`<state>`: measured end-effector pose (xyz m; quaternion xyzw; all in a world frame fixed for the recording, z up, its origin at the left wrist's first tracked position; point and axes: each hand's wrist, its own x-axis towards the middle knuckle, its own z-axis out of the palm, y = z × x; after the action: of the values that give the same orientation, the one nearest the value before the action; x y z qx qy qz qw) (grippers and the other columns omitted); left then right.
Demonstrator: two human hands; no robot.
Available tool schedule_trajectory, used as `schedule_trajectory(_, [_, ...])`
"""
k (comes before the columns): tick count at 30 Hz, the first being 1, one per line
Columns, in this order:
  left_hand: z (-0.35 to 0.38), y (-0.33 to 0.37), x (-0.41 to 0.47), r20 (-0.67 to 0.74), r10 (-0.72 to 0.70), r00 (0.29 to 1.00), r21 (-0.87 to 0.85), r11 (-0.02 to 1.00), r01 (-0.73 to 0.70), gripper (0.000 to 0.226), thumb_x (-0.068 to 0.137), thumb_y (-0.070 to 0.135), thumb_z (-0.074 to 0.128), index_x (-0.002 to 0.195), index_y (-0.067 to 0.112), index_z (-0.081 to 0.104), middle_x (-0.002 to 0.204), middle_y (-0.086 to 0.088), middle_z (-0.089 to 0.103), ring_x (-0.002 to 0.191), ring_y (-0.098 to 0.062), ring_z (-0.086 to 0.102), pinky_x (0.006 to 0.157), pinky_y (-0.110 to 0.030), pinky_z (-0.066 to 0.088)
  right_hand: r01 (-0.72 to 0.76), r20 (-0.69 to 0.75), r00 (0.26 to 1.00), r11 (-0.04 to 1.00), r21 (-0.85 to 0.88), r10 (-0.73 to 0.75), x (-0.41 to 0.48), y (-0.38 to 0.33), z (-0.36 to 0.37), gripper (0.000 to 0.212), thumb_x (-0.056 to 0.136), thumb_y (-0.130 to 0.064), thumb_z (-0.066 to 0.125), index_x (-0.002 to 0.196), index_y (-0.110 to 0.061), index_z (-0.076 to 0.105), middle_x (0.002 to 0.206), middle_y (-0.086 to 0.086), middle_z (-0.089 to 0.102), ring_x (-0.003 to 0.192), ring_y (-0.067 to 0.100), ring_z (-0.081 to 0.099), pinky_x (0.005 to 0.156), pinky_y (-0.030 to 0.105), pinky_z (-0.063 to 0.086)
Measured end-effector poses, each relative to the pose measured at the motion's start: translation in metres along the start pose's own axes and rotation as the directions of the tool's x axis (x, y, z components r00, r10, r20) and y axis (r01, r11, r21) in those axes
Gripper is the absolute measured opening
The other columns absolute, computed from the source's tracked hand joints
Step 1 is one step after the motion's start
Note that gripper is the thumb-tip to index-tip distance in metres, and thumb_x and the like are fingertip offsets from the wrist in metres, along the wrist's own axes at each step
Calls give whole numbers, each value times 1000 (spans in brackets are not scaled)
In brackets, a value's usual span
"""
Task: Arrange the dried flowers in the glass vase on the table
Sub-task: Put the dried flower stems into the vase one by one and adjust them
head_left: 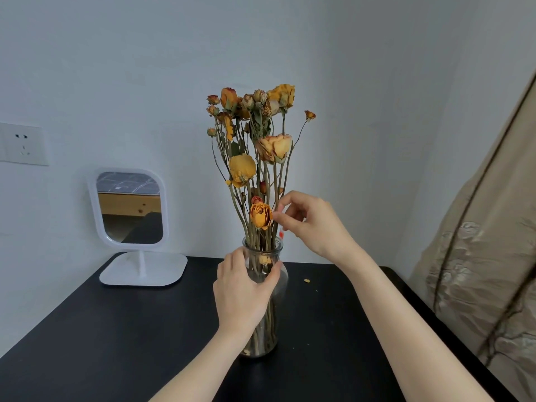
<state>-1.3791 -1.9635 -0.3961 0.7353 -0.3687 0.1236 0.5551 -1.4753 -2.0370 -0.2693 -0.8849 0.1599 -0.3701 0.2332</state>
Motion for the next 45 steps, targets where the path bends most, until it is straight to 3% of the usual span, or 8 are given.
schedule_trajectory(8, [-5,3,1,74,-32,997,-66,997,36,59,65,71,54,107,29,50,103,16,53,104,-6,46,87,-32,45,-169,-70,982,982,85,175,-47,29,26,28,85,-34,62,109,-29,49,94,-17,53,88,1,54,66,8,44])
schedule_trajectory(14, [-30,-21,-15,360,-148,921,-353,892,281,101,62,42,81,142,33,19,146,9,23,134,-12,28,108,-37,33,-299,119,953,930,214,279,-95,48,52,62,74,-58,59,129,-36,39,114,-26,49,103,-13,49,75,4,44])
schedule_trajectory(20, [-43,-44,-37,528,-79,845,-365,878,310,104,65,28,82,141,40,12,148,10,25,130,-6,31,104,-30,33,-383,232,919,863,329,320,-112,52,74,79,77,-43,70,134,-49,17,118,-28,45,107,-10,49,79,7,47])
schedule_trajectory(24, [-41,-38,-34,535,-26,844,-410,866,286,92,60,34,80,126,52,19,134,19,37,119,0,43,101,-29,40,-385,220,919,866,319,328,-111,52,86,96,73,-41,75,144,-39,10,134,-20,42,119,0,46,104,27,42])
schedule_trajectory(34, [-37,-62,-3,491,-84,867,-389,869,304,96,60,29,82,131,48,20,132,15,39,115,-2,42,83,-14,43,-378,231,921,856,352,312,-75,59,110,92,75,-36,74,143,-38,11,129,-23,41,121,-1,41,99,18,38])
schedule_trajectory(37, [-35,-77,11,496,-129,859,-329,887,323,106,63,28,83,144,33,15,145,2,35,129,-17,40,93,-27,43,-367,223,927,855,367,302,-62,62,121,89,76,-35,74,142,-37,15,132,-21,41,127,3,39,106,26,35])
schedule_trajectory(42, [-26,-94,33,509,-108,854,-347,882,319,95,67,27,81,133,50,16,130,16,38,115,-2,41,89,-18,41,-375,216,926,827,418,310,-41,71,137,80,78,-32,73,129,-52,16,121,-34,39,117,-9,38,100,15,35])
schedule_trajectory(45, [-19,-102,47,523,-87,848,-350,885,307,94,70,28,78,134,51,13,128,19,36,120,-4,38,102,-32,38,-371,221,927,824,429,302,-29,77,146,72,80,-31,71,119,-57,17,116,-34,41,112,-12,40,93,9,35])
